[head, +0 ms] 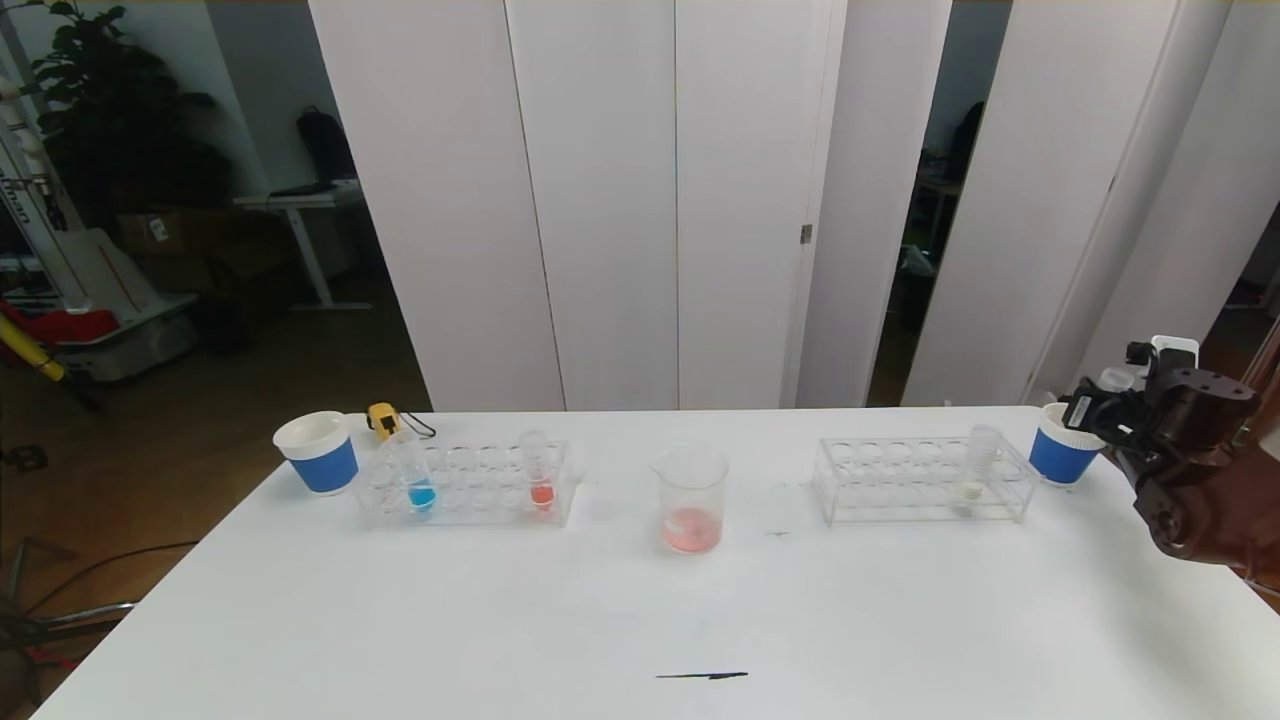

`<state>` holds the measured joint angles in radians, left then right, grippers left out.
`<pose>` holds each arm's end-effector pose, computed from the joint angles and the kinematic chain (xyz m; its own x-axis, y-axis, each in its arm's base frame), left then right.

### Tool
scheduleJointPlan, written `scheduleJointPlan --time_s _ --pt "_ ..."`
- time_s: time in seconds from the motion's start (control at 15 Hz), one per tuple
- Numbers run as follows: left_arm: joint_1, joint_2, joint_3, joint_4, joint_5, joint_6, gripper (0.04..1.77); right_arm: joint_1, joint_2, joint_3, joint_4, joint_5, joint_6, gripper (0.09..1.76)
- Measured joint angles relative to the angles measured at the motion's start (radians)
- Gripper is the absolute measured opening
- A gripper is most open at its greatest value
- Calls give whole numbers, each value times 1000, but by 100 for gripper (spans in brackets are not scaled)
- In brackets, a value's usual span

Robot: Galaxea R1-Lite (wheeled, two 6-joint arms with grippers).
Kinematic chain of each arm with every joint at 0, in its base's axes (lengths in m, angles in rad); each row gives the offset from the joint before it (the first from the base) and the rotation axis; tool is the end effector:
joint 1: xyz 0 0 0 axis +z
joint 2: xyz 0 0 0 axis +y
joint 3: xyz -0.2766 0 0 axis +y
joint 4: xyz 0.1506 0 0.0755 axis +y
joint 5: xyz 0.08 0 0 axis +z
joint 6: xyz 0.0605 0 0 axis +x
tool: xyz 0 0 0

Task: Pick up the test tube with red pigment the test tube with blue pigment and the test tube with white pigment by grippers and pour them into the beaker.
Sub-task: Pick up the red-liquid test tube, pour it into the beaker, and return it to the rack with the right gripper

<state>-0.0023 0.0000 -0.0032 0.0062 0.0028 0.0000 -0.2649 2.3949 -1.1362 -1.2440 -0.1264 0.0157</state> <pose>0.0143 0.0001 0.0756 1.0000 0.0005 -0.0030 -0.0005 1.0000 0.0000 0.4430 -0.1281 0.0657 0.9243 -0.3814 -0.0146 0.3816 0.9242 0.0138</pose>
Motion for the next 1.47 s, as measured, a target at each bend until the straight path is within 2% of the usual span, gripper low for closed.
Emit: scheduleJointPlan --time_s 0.13,0.2,0.33,0.4,0.47,0.73,0.93,1.2,1.47 --pt "0 0 0 0 0 0 175 1 2 2 0 3 0 61" --pt "0 0 0 0 0 0 175 1 3 2 0 4 0 78" --pt "0 0 0 0 0 0 175 1 3 3 -1 3 0 145" --pt "0 0 0 0 0 0 175 1 3 5 0 3 0 168" --pt "0 0 0 0 0 0 175 1 1 7 1 3 0 175" --pt "0 0 0 0 0 0 175 0 -28 10 21 13 1 175" --pt "0 0 0 0 0 0 175 -5 -91 24 83 13 0 175" --pt "0 0 0 0 0 0 175 -5 -243 81 201 22 -1 175" --pt "0 0 0 0 0 0 175 -3 -419 140 309 93 -3 175"
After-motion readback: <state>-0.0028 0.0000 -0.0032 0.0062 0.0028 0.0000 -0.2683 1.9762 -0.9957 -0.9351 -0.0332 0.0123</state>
